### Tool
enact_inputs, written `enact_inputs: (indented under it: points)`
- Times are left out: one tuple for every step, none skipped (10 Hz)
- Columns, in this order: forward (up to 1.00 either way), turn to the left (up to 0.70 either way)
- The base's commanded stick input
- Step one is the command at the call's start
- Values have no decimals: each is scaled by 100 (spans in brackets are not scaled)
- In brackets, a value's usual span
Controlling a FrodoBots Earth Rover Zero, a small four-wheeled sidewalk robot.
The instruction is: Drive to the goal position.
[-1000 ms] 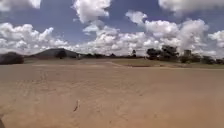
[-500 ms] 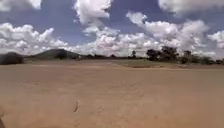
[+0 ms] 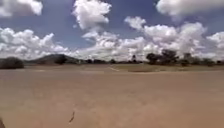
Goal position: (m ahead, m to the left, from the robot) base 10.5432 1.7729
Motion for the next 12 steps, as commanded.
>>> enact_inputs:
  points:
    - [70,28]
    - [70,1]
    - [70,0]
    - [70,0]
    - [70,0]
    - [70,0]
    - [70,1]
    - [70,19]
    - [70,25]
    - [70,26]
    - [70,25]
    - [70,0]
